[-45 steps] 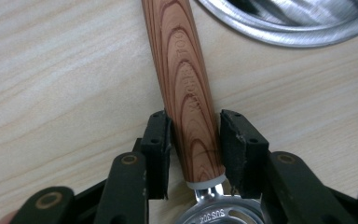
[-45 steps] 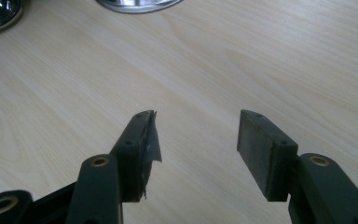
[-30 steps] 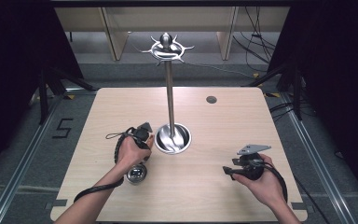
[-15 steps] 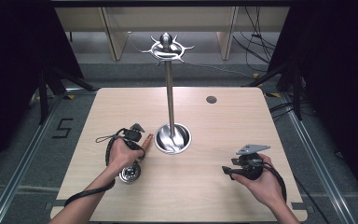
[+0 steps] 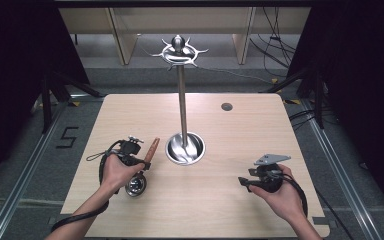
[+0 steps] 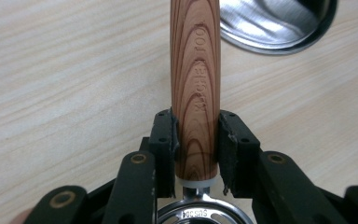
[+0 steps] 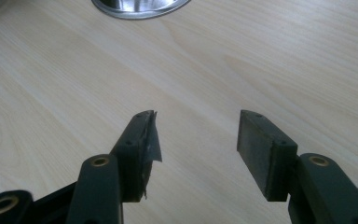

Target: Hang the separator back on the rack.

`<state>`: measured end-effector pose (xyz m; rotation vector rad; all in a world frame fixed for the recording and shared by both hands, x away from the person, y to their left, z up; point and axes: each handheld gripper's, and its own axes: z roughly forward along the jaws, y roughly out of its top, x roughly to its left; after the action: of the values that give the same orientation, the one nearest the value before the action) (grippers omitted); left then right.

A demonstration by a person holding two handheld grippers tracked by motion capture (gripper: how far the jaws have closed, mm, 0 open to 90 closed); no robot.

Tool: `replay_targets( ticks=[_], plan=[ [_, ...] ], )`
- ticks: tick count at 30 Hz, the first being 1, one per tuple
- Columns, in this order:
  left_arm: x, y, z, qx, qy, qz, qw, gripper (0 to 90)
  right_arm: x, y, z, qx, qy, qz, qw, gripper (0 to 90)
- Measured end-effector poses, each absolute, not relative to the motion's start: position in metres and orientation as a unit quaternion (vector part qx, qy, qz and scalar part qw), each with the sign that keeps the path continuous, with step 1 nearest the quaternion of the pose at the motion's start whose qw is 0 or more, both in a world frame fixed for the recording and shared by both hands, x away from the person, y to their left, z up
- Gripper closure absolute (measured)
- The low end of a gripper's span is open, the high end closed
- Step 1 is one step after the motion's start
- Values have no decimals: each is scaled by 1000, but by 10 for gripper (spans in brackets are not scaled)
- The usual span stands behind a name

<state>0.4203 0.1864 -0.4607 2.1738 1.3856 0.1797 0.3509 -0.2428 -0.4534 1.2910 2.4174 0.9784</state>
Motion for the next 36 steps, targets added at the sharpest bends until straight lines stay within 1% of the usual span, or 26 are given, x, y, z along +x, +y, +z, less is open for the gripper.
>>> replay_targets(
  ticks=[5, 10, 11, 12, 13, 15, 19, 21, 26, 29, 32, 33, 36],
  plan=[
    [403, 197, -451, 796, 505, 88, 322, 684, 351, -244, -453, 441, 824, 335, 117, 475],
    [389, 210, -442, 780, 494, 91, 372, 684, 351, -244, -455, 437, 822, 343, 127, 475],
    [387, 211, -441, 779, 489, 98, 380, 684, 351, -244, -455, 437, 822, 343, 127, 475],
    [384, 213, -439, 776, 487, 102, 387, 684, 351, -245, -452, 441, 824, 335, 119, 475],
    [382, 213, -438, 772, 486, 103, 397, 684, 352, -245, -453, 433, 827, 336, 128, 475],
    [378, 214, -434, 765, 483, 106, 414, 684, 352, -244, -454, 437, 821, 343, 130, 475],
    [371, 215, -426, 758, 465, 119, 442, 684, 351, -245, -453, 440, 822, 338, 124, 475],
    [368, 211, -421, 745, 463, 125, 465, 684, 351, -244, -452, 447, 819, 338, 121, 475],
    [364, 207, -411, 738, 452, 142, 481, 684, 352, -246, -452, 442, 821, 340, 125, 475],
    [361, 204, -405, 733, 441, 153, 494, 684, 350, -241, -456, 461, 801, 360, 127, 475],
    [359, 201, -401, 729, 435, 163, 503, 683, 351, -242, -455, 456, 806, 356, 129, 475],
    [358, 200, -400, 731, 428, 167, 504, 684, 351, -245, -452, 450, 818, 338, 118, 475],
    [357, 196, -397, 728, 425, 172, 510, 684, 352, -245, -452, 442, 819, 342, 125, 475]
  ],
)
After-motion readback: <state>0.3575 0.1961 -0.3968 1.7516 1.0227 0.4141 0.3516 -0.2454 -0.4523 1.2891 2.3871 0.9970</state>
